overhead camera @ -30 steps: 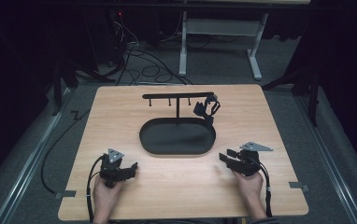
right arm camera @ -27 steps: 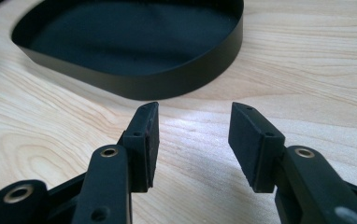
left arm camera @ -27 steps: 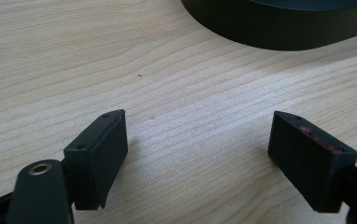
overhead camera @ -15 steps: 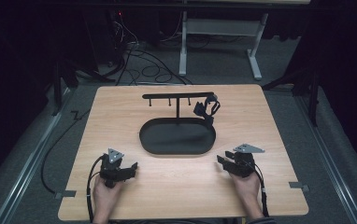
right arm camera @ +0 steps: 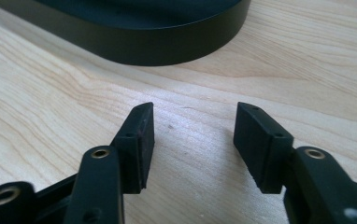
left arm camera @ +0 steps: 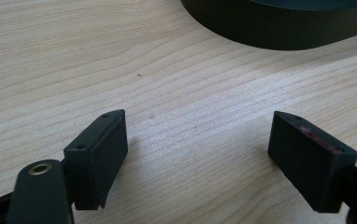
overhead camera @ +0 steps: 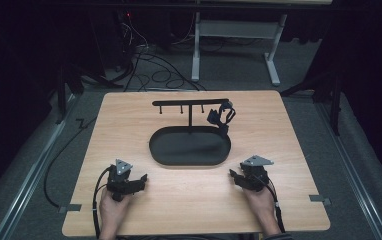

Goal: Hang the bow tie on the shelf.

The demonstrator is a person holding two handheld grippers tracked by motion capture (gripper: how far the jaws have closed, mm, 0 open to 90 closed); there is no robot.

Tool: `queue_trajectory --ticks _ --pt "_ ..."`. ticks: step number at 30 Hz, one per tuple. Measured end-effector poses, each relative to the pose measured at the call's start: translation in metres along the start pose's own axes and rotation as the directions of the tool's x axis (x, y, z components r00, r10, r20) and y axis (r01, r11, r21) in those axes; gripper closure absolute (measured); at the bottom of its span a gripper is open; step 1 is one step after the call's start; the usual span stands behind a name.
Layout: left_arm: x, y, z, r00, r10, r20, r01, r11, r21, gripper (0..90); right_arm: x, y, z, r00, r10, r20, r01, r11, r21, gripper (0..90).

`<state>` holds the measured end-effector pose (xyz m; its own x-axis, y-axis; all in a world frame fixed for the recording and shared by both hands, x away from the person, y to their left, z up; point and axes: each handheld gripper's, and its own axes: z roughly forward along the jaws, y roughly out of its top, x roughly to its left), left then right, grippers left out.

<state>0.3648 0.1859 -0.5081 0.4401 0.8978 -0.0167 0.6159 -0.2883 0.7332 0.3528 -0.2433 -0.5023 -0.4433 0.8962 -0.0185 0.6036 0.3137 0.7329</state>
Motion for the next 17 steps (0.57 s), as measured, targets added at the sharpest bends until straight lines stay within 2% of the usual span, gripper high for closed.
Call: queue_trajectory --ticks 5,17 --pt "0.0 -0.0001 -0.0002 1.0 0.0 0.0 0.0 1.0 0.0 20.4 0.0003 0.0001 0.0002 1.0 -0.001 -0.002 0.001 1.0 0.003 44.8" --pt "0.0 -0.0001 -0.0002 1.0 0.0 0.0 0.0 1.0 0.0 20.3 0.0007 0.0 0.0001 1.0 0.002 -0.002 -0.002 1.0 0.003 44.4"
